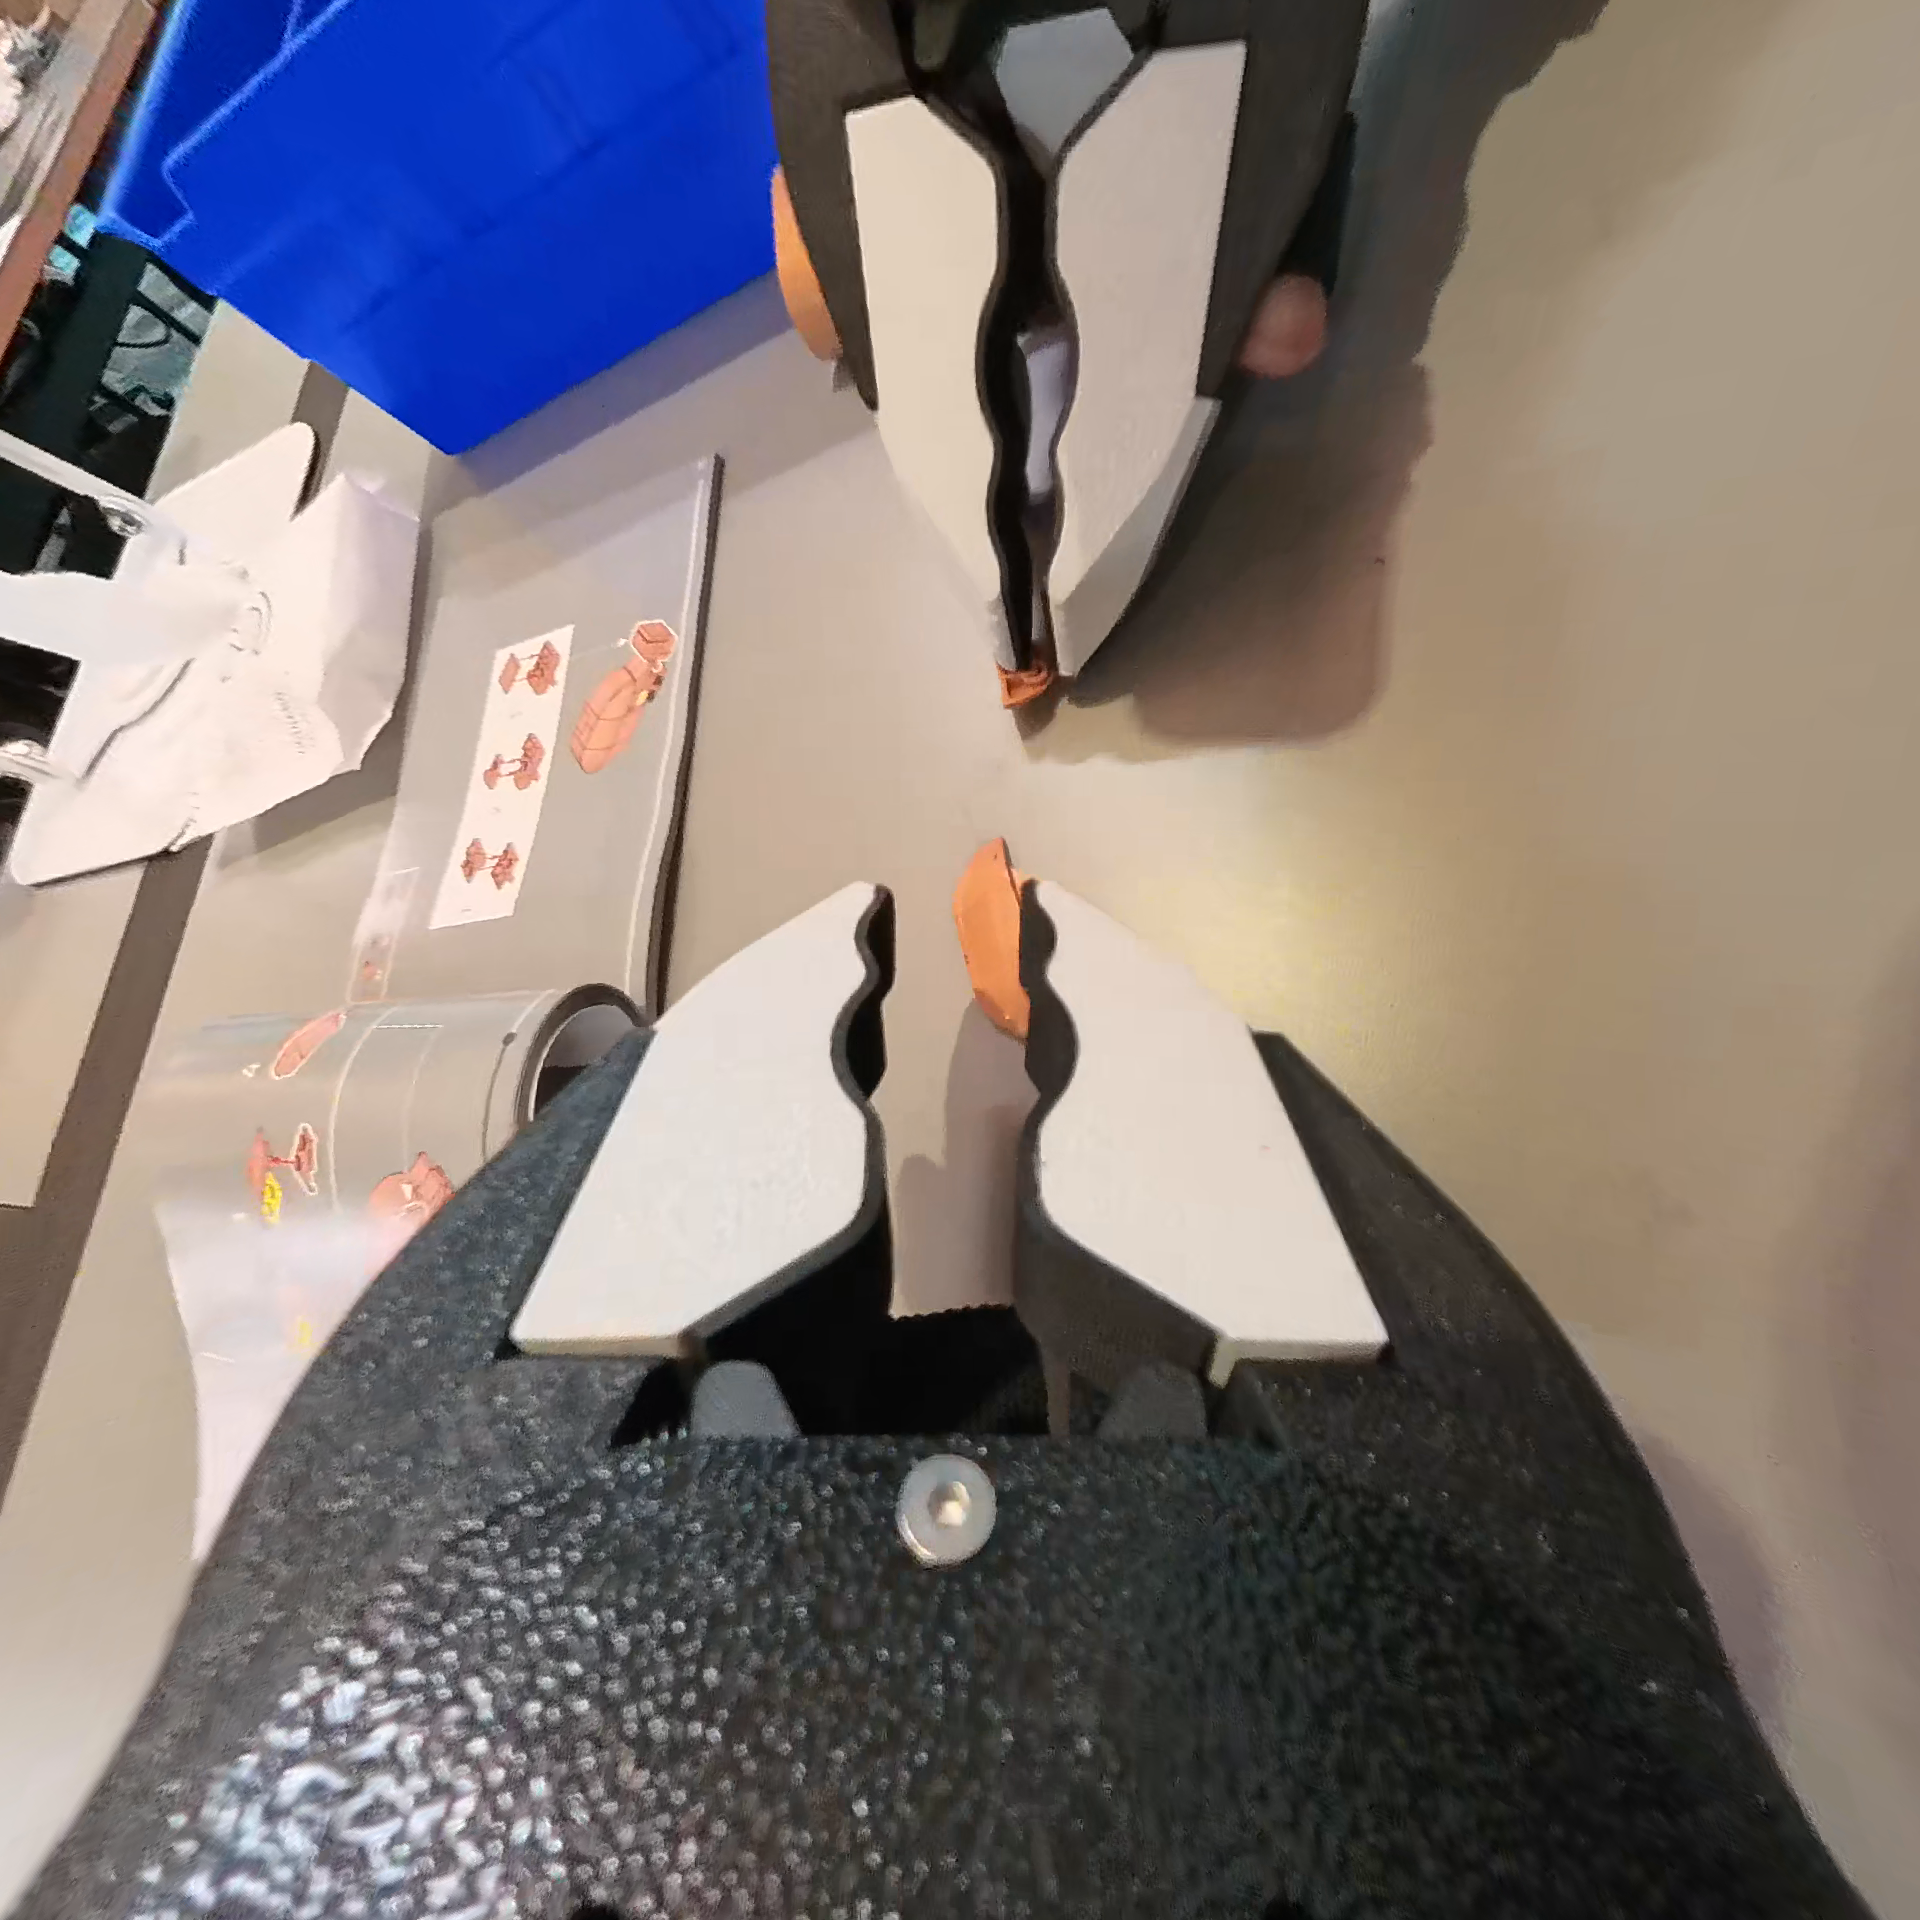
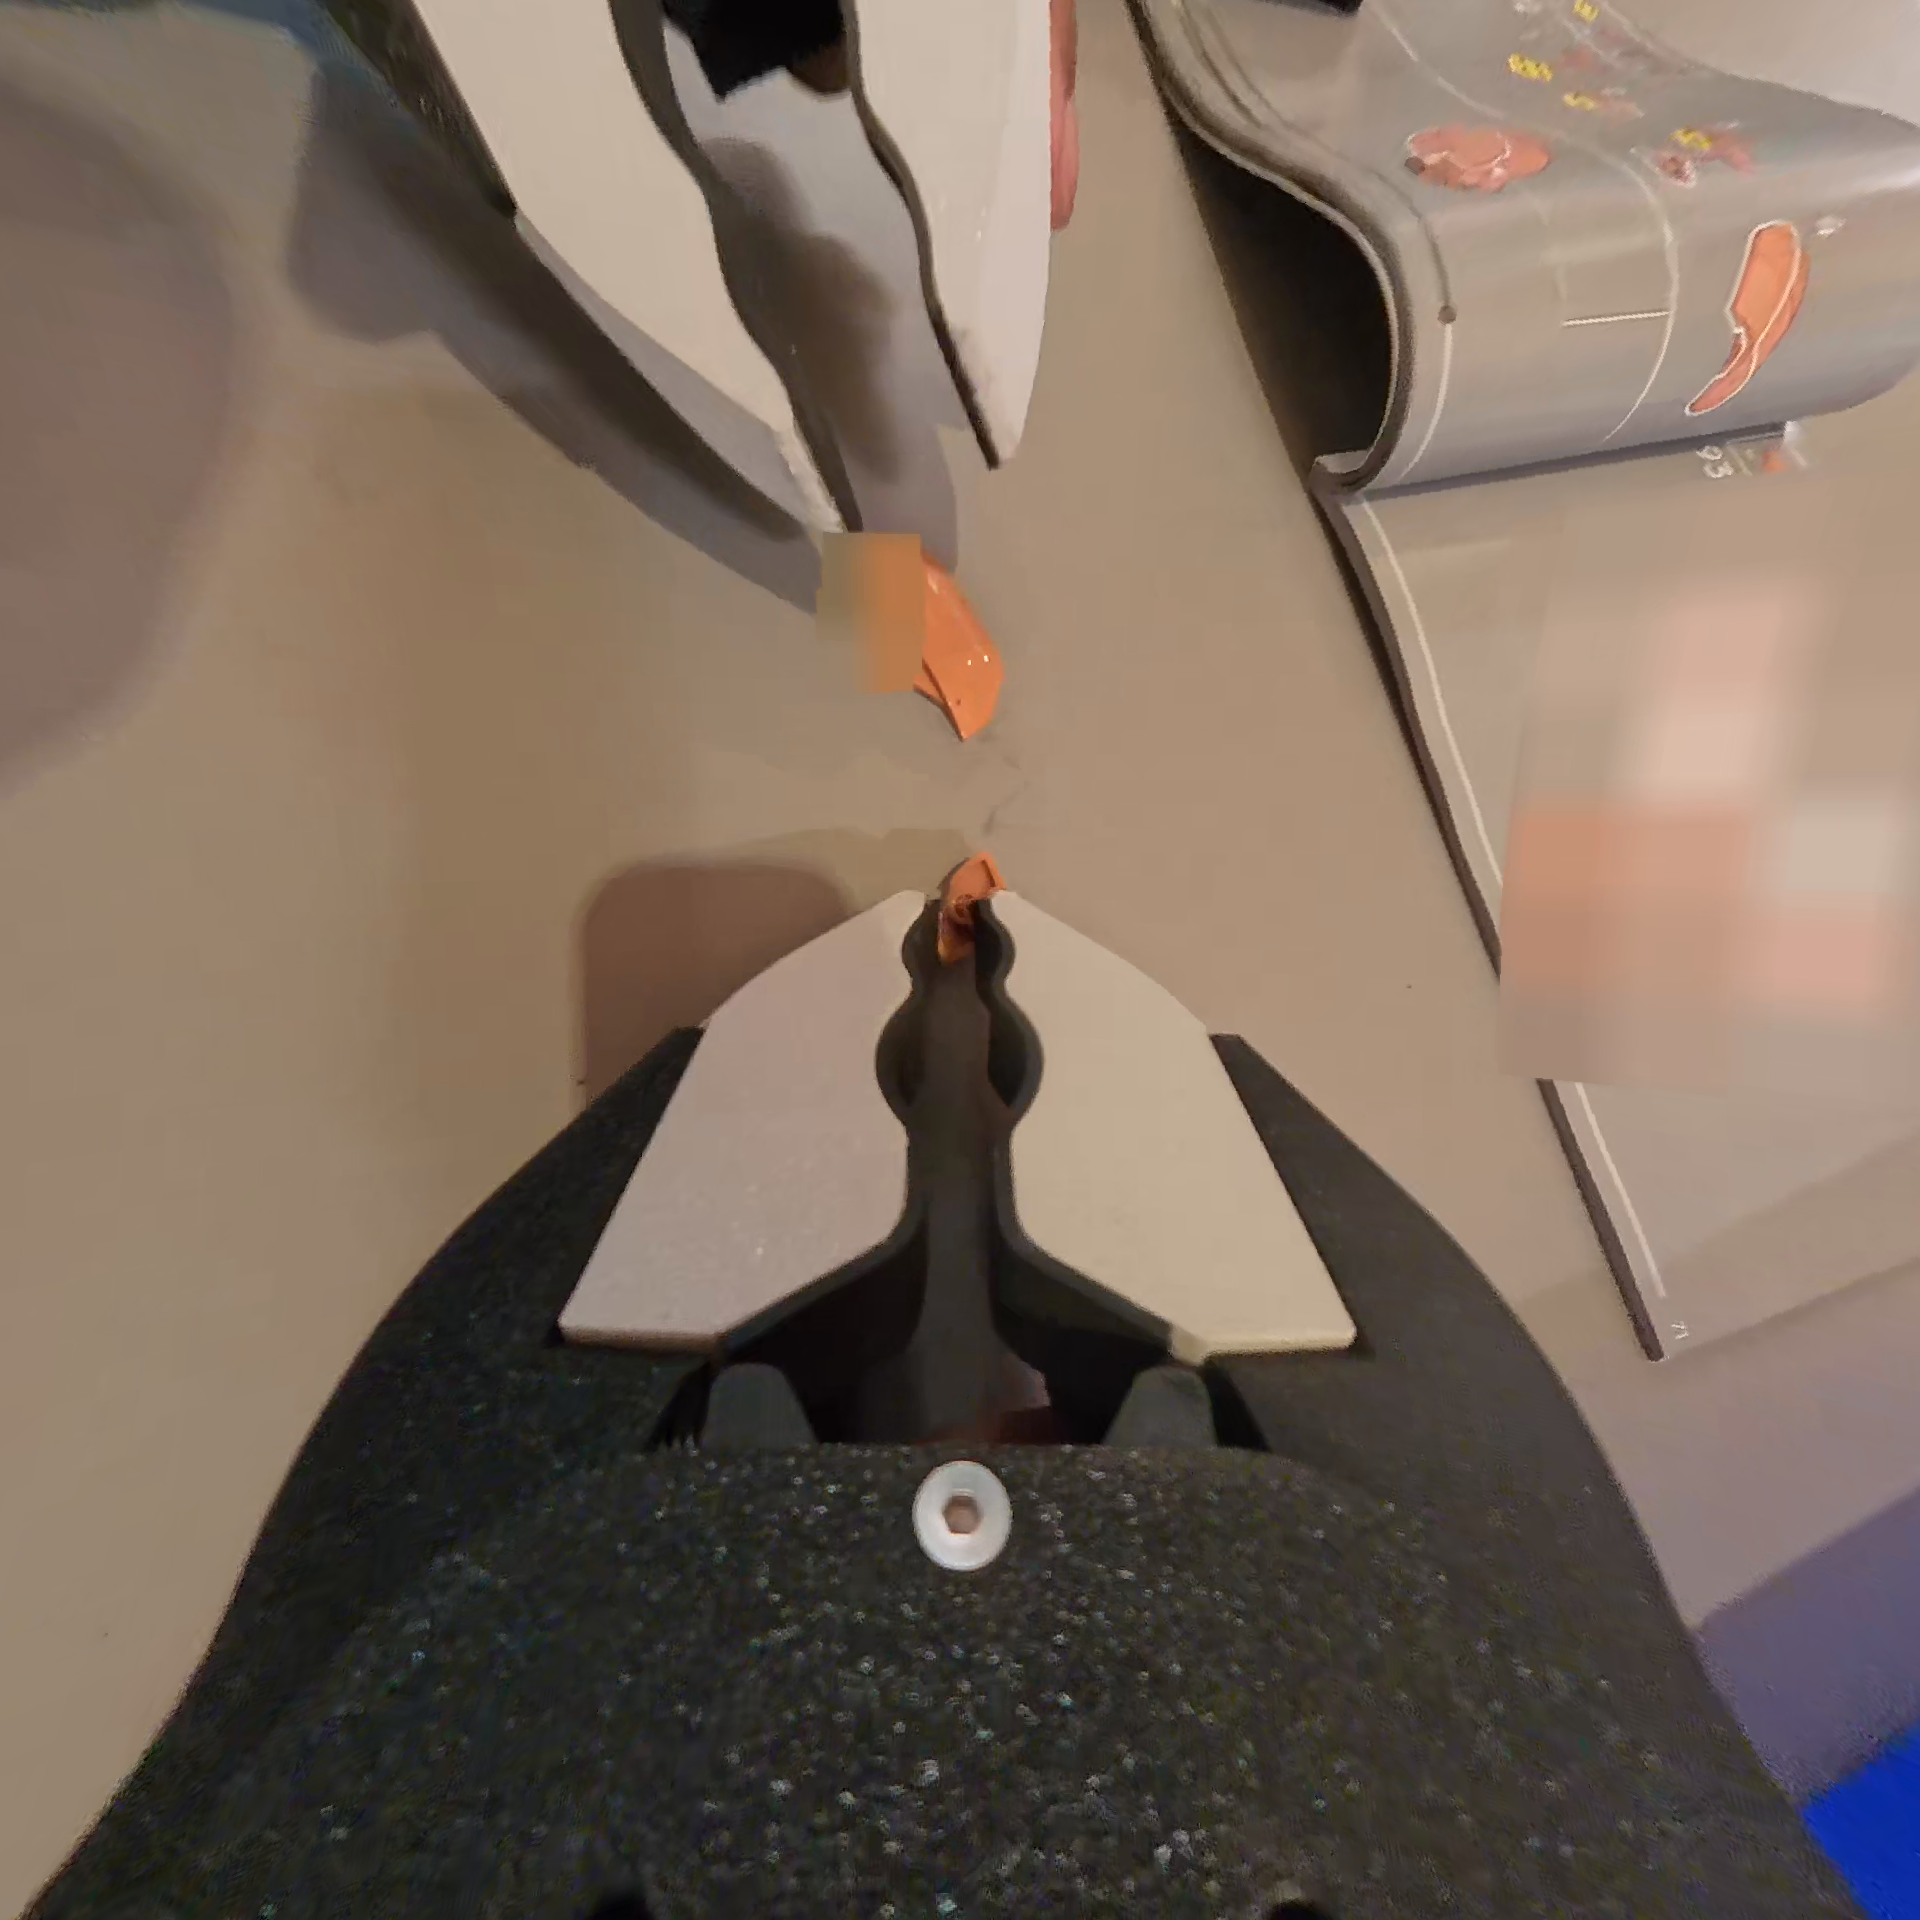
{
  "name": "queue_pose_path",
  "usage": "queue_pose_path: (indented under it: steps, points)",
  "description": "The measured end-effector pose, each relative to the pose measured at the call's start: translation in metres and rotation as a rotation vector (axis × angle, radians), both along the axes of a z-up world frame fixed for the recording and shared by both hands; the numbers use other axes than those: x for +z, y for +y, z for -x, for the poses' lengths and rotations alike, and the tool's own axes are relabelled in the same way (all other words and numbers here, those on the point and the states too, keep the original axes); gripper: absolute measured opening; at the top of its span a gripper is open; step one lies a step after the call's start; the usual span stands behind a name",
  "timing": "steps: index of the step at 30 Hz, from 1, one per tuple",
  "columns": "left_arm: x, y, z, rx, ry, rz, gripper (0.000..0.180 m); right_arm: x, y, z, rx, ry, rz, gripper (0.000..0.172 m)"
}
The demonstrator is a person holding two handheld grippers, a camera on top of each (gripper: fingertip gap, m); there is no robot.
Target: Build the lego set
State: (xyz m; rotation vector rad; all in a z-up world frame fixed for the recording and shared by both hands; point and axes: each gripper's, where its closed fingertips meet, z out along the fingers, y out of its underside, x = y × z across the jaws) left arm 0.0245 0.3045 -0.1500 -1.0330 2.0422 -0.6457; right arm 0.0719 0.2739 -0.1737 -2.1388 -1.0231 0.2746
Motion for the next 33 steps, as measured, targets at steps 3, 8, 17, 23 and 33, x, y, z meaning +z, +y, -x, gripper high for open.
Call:
queue_pose_path:
  steps: [3, 8, 17, 23, 33]
  points:
    - [0.002, -0.002, -0.004, 0.011, -0.022, 0.027, 0.022, 0.011, 0.003, 0.004, -0.023, 0.095, -0.011, 0.006]
    - [0.010, -0.010, -0.014, 0.027, -0.081, 0.148, 0.022, 0.045, 0.008, 0.020, -0.053, 0.457, -0.022, 0.006]
    - [0.062, -0.014, -0.017, 0.055, -0.244, 0.700, 0.020, 0.099, 0.006, 0.028, 0.028, 0.776, -0.306, 0.006]
    - [0.078, -0.031, -0.015, -0.018, -0.228, 1.014, 0.020, 0.109, 0.001, 0.038, 0.085, 0.755, -0.447, 0.005]
    - [0.083, -0.040, -0.013, -0.072, -0.164, 1.253, 0.019, 0.109, -0.007, 0.047, 0.145, 0.643, -0.575, 0.005]
